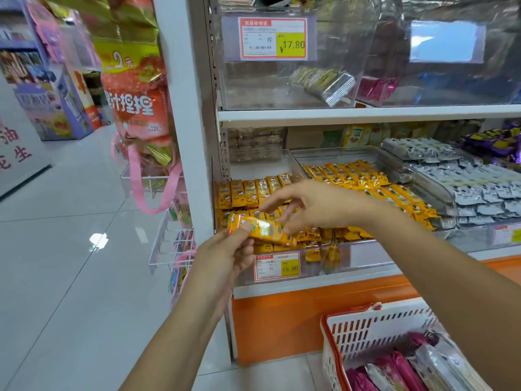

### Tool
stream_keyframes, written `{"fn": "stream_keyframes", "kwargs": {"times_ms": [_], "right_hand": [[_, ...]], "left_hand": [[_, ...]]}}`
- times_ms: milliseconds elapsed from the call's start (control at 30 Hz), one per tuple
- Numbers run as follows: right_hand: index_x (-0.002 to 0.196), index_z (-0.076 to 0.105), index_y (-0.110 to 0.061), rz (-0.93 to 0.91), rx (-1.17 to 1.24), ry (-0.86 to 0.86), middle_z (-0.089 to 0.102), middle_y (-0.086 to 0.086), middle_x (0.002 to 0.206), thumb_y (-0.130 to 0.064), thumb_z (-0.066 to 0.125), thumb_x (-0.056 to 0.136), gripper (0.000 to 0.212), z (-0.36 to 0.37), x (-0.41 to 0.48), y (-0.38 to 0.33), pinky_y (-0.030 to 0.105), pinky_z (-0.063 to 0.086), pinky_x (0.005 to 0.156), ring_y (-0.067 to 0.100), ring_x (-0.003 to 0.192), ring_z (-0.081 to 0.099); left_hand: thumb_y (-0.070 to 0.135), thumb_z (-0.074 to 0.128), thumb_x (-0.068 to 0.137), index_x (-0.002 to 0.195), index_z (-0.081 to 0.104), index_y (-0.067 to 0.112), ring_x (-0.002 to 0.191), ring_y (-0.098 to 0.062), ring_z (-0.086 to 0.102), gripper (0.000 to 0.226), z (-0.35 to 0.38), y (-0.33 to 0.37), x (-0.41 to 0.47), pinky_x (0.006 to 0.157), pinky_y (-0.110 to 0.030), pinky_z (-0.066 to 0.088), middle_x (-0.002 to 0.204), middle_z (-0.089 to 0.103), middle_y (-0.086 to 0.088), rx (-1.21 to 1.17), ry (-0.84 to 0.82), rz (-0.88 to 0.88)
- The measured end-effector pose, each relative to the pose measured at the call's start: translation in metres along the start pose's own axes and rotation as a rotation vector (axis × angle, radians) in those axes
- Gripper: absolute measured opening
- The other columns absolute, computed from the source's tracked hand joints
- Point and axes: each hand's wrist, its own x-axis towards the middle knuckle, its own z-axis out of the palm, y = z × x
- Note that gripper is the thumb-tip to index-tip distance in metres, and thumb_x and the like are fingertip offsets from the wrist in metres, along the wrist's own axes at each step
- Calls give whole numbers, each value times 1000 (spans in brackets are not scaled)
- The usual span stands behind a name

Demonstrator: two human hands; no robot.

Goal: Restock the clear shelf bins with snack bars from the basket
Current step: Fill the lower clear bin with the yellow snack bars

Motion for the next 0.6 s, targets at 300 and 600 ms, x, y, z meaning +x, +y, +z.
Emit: {"fn": "stream_keyframes", "kwargs": {"times_ms": [300,600], "right_hand": [[126,56,-26,33,-188,19,47,-21,80,-34,77,78,53,10,12,1,12,37,60,-3,65,49],[89,61,-8,426,-122,341,56,3,79,-47,64,83,39,6,121,9,25,41,53,17,72,55]], "left_hand": [[28,63,86,80,65,7,60,-9,61,22,5,6,12,60,-17,55,66,65,-1,-38,34,63],[22,55,93,100,69,26,76,-4,62,16,-4,-15,18,72,-24,51,87,69,11,1125,72,538]]}}
